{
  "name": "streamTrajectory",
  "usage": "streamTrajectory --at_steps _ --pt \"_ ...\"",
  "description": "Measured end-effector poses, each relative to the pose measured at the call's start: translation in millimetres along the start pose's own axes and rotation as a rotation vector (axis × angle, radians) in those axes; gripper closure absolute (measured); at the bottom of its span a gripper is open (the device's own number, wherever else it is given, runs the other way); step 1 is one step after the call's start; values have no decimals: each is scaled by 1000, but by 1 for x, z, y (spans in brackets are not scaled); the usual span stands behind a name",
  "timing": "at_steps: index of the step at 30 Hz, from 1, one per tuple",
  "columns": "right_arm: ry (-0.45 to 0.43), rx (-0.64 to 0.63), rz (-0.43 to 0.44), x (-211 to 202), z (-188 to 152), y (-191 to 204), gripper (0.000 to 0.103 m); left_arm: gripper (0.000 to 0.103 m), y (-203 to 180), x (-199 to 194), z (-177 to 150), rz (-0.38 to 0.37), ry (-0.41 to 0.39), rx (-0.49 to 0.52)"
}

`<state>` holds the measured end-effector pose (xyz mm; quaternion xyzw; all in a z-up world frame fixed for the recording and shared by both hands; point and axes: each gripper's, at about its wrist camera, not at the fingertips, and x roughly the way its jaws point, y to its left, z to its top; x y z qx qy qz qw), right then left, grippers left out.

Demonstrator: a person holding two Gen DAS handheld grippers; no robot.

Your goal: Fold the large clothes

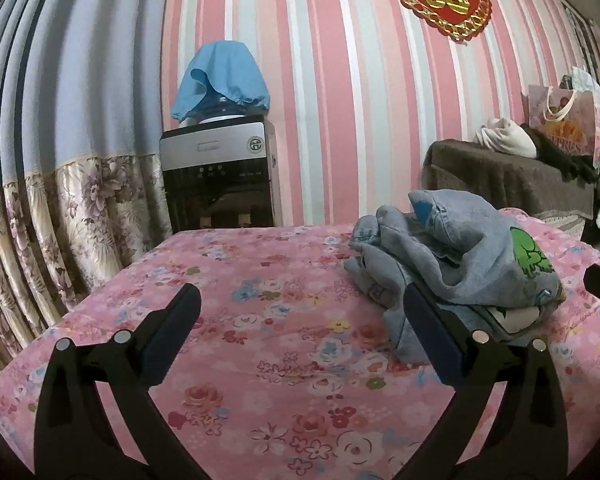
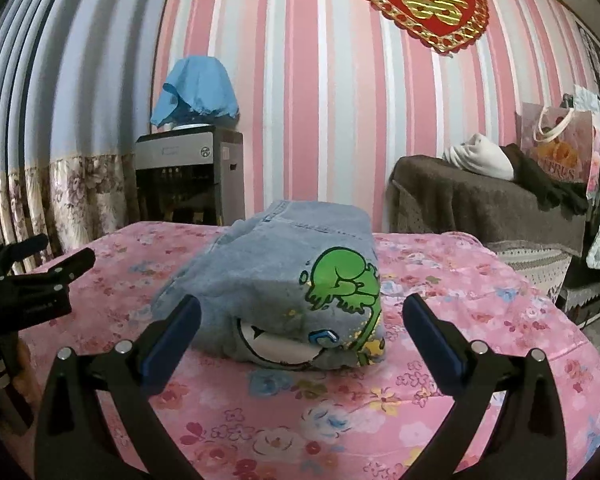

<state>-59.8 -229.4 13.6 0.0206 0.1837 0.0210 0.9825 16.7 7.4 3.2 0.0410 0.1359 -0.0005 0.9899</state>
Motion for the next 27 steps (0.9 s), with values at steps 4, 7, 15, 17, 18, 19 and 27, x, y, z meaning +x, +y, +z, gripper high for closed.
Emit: streamTrajectory --at_steps 4,7,15,17,18,19,27 --pt "-17 11 -18 -4 0 -3 2 3 5 -2 0 -5 -9 -21" --pt "-24 18 -28 -7 -1 -6 2 3 8 -4 0 -12 -20 -29" --pt "-12 68 -33 -2 0 -21 2 3 13 -12 0 -38 -61 -37" --pt "-6 72 -32 0 1 -22 2 3 12 -13 0 -40 -65 -34" --pt "-6 70 -32 0 1 -22 2 3 12 -14 0 -40 -66 -33" --pt "-8 66 -33 0 1 -21 2 3 12 -14 0 -42 -67 -33" --pt "-24 20 -43 -1 1 -15 2 3 15 -18 0 -60 -80 -45"
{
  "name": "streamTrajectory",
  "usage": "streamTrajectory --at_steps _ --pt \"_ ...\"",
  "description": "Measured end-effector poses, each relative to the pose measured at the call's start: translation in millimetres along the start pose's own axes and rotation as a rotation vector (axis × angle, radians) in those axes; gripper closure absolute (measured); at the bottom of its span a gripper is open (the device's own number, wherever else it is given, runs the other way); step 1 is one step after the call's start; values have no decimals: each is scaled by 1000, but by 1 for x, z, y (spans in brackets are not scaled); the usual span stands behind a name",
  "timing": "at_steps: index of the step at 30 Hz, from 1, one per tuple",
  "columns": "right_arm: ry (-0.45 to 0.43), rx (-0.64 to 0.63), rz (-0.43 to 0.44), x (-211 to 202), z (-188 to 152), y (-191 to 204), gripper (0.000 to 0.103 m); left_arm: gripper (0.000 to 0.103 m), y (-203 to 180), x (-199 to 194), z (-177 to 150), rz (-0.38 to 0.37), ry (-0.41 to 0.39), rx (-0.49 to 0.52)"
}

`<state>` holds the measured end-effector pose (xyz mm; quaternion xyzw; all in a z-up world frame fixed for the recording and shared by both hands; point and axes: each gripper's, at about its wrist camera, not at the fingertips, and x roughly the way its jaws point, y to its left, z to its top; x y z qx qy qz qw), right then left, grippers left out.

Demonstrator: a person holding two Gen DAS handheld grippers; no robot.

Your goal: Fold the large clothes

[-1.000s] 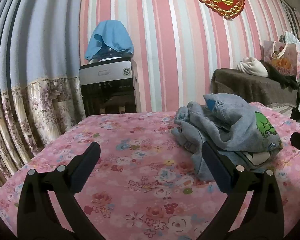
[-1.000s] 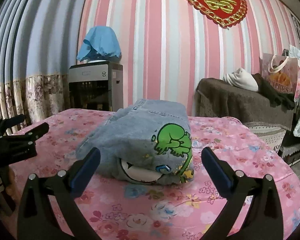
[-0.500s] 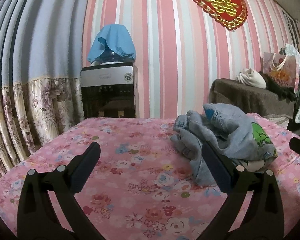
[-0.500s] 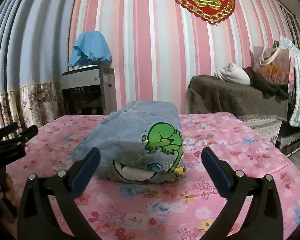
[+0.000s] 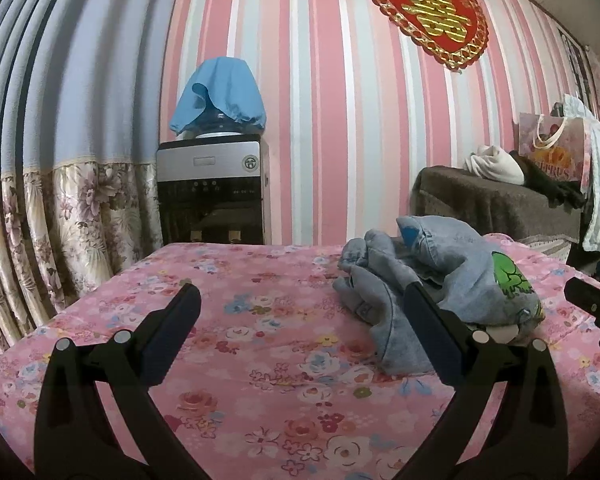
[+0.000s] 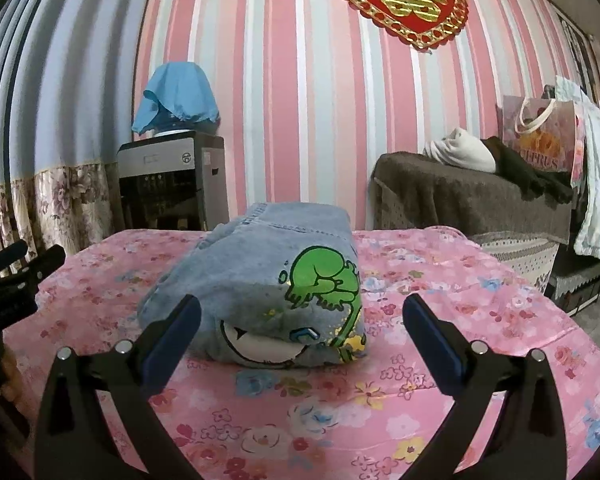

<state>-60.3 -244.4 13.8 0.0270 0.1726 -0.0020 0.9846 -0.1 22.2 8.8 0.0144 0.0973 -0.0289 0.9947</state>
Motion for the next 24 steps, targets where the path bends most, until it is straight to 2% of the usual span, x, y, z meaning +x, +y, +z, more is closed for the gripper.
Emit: streamTrajectory --at_steps 6,14,24 --pt "3 6 -1 -1 0 0 2 3 3 3 -1 -13 19 -16" --pt "4 5 -3 -2 0 1 2 3 -4 6 -1 43 36 19" --pt "3 5 -5 -1 0 0 2 3 -3 5 -1 42 35 19"
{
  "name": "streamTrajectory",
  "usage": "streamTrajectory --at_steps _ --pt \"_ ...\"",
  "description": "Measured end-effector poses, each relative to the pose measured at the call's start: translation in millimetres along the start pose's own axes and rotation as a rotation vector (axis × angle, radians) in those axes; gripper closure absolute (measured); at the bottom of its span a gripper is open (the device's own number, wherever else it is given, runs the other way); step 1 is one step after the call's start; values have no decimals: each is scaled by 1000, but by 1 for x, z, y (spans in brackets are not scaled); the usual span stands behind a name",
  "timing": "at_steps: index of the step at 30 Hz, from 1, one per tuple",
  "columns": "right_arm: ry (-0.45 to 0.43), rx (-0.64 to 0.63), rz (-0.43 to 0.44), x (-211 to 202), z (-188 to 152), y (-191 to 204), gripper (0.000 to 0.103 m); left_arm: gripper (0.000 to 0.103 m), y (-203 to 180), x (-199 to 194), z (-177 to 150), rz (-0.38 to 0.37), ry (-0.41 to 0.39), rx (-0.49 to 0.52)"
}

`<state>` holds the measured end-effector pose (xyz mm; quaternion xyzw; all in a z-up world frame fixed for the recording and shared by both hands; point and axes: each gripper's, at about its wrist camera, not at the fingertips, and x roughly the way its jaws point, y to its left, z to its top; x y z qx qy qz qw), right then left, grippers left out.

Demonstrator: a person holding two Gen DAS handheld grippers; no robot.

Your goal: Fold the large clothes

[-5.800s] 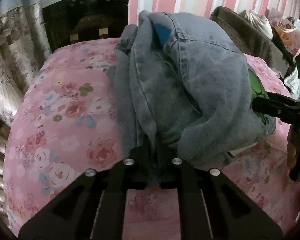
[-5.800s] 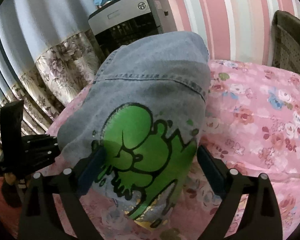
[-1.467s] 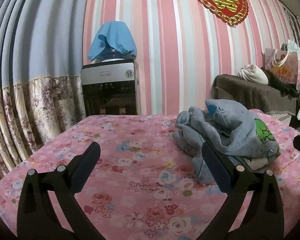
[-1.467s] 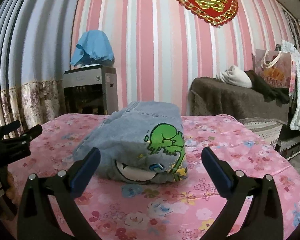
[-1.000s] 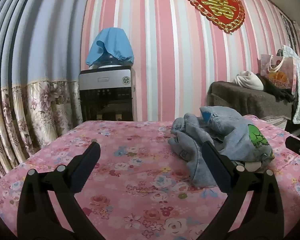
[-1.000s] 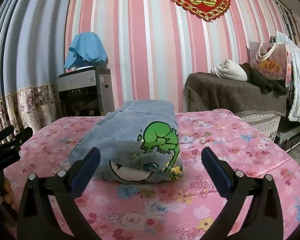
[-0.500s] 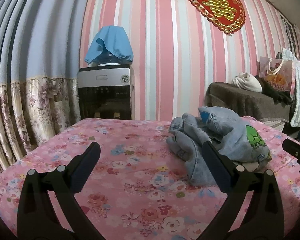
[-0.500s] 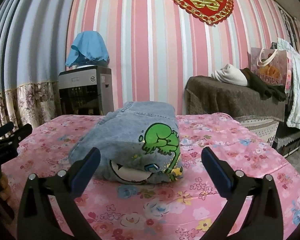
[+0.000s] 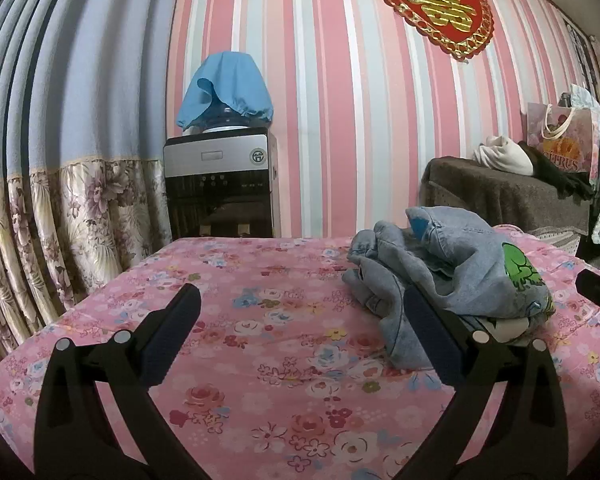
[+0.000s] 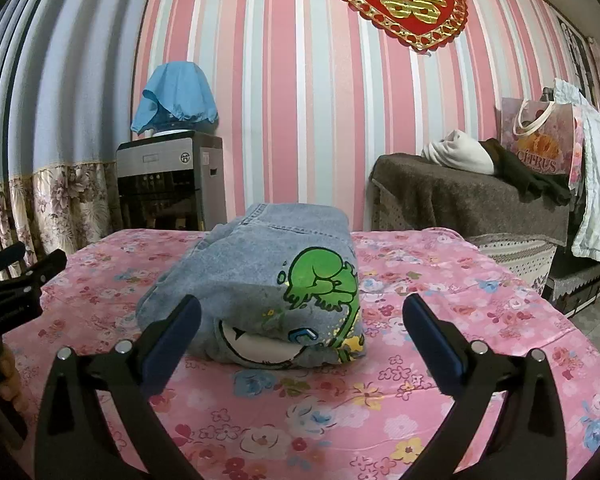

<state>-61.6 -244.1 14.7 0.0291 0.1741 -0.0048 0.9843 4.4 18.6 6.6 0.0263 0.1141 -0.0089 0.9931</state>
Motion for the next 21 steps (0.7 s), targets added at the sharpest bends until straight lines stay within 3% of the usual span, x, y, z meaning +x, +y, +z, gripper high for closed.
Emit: streamTrajectory --at_steps 14,21 --pt "1 -1 2 1 0 -2 2 3 0 0 1 -3 3 2" --pt "0 -1 4 1 0 -3 2 3 10 1 0 -56 -2 -11"
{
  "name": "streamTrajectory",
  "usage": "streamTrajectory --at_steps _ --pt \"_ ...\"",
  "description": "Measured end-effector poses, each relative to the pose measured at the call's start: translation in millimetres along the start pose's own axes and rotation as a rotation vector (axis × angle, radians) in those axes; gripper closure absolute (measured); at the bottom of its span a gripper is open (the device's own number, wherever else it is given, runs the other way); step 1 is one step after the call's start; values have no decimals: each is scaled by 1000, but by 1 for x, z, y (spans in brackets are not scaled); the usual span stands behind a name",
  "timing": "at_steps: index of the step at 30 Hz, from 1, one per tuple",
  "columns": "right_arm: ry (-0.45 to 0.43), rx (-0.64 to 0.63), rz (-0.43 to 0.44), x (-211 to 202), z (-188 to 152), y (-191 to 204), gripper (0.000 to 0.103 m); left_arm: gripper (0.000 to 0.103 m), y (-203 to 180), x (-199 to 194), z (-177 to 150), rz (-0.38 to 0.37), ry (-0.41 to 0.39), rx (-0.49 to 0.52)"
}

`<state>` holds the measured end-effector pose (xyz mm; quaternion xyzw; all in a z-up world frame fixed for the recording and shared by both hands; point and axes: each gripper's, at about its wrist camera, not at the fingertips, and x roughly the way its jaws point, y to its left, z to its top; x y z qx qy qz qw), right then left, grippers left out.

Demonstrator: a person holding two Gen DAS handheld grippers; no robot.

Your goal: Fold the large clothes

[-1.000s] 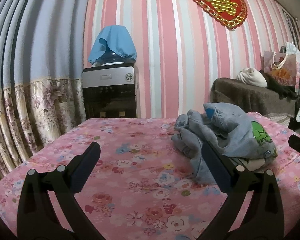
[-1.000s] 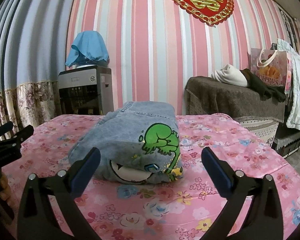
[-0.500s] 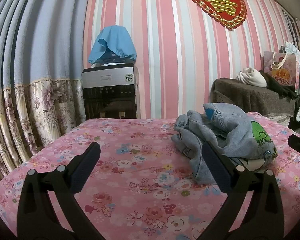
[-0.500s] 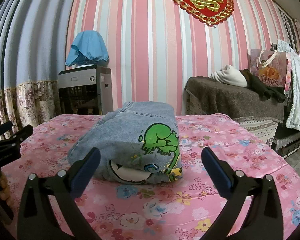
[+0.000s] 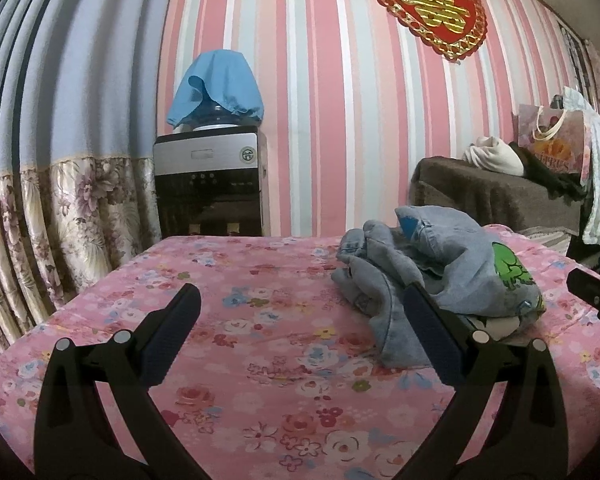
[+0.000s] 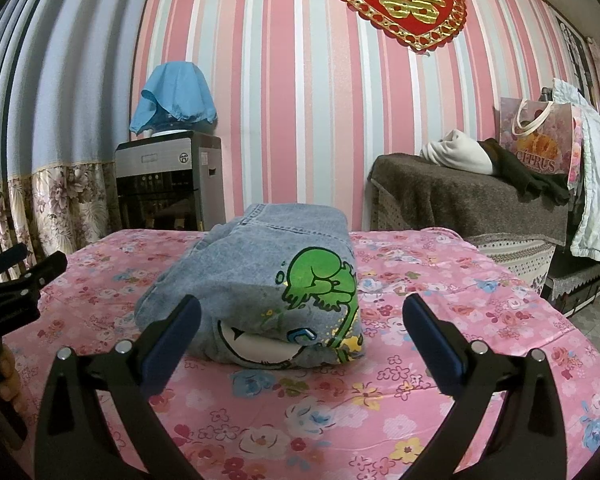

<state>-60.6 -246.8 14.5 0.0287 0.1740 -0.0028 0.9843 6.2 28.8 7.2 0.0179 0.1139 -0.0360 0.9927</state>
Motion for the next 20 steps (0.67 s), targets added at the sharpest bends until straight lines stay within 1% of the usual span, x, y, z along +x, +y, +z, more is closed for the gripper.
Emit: streamTrajectory --at_steps 10,14,20 --pt "2 4 -4 0 0 -1 2 3 4 -2 -2 -37 -13 3" --pt "1 5 -7 -1 1 -1 2 3 2 -2 -2 -34 -14 20" --pt "1 4 -6 0 1 -2 2 3 2 -3 -3 -33 -8 15"
